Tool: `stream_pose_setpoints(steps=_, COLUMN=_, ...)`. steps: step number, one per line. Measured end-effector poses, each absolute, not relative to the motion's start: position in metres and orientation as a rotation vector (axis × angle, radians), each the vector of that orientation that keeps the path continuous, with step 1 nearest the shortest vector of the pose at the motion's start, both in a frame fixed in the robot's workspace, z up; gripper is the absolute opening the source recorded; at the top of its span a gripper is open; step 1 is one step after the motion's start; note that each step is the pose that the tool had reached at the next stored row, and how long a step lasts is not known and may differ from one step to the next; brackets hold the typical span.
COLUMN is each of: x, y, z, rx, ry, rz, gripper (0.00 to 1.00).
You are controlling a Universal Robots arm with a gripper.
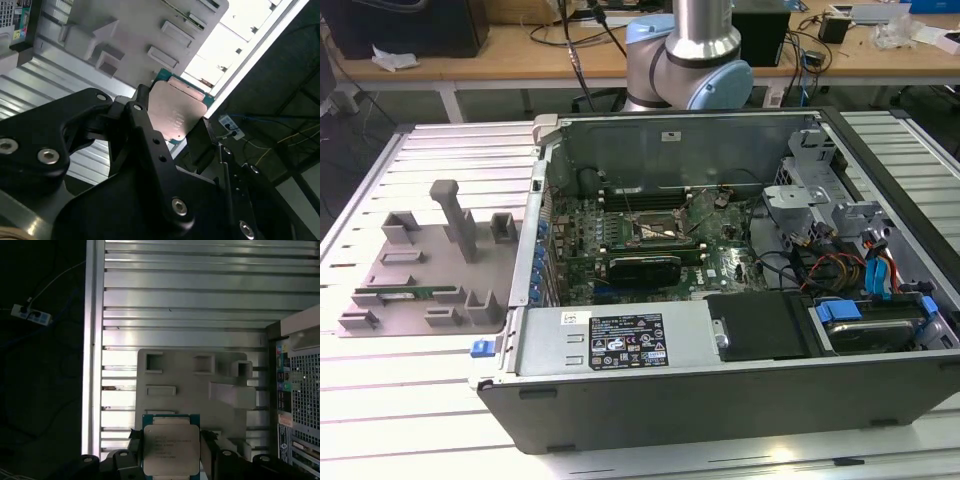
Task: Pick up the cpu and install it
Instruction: 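Pick up the cpu and move it towards the insertion slot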
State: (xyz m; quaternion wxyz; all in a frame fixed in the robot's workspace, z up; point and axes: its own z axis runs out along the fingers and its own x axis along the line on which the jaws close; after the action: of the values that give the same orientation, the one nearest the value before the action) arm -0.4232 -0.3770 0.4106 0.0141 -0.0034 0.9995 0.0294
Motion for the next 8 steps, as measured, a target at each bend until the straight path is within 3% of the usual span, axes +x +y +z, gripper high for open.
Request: stream_pose_setpoints(steps=8, x=-0.407, y=-0.377, z=0.412, rx=-0.010, ry=3.112, rz=0.092, gripper=0.55)
